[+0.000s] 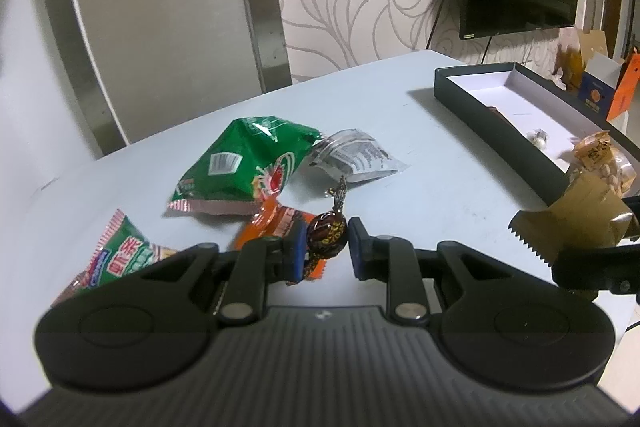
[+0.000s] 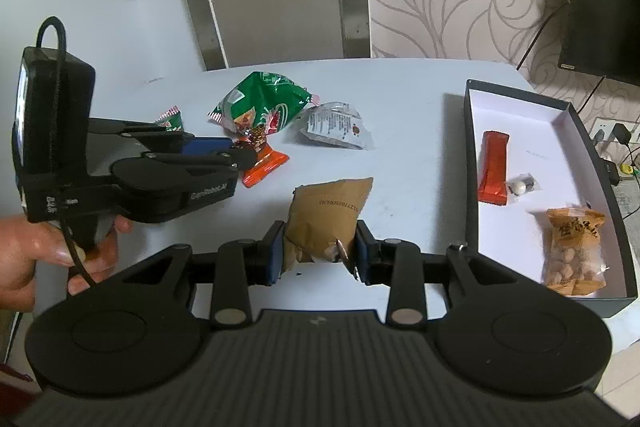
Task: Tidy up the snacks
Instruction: 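Carry the brown candy and tan bag toward the black box with both tools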
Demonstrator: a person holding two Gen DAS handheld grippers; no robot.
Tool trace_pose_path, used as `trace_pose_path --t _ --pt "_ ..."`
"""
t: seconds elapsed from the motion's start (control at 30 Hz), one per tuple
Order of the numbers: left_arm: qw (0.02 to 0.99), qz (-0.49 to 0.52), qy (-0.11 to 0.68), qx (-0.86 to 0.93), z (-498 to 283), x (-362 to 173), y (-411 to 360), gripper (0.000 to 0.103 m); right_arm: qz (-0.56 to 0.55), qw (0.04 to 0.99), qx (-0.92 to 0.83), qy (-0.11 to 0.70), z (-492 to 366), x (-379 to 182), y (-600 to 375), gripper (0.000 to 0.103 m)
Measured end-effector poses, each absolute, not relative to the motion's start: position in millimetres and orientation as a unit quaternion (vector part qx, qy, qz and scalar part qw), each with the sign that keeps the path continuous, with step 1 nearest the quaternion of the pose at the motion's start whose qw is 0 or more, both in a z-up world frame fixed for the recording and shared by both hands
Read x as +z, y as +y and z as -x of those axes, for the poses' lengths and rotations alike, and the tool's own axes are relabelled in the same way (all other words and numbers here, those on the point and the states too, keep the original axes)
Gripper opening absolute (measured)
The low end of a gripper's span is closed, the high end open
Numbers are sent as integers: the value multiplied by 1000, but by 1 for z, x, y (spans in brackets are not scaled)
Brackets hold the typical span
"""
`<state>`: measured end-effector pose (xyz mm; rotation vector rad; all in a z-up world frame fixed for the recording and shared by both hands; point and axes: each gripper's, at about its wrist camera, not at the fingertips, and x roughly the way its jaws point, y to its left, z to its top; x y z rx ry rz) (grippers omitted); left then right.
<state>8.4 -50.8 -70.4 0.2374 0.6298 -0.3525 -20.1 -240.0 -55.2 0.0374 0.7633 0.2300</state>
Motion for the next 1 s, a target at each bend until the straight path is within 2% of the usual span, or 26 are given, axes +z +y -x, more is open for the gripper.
trace_pose_path --t 1.0 --pt "922 -128 295 -216 -18 -60 -117 25 -46 932 73 352 29 -32 -293 40"
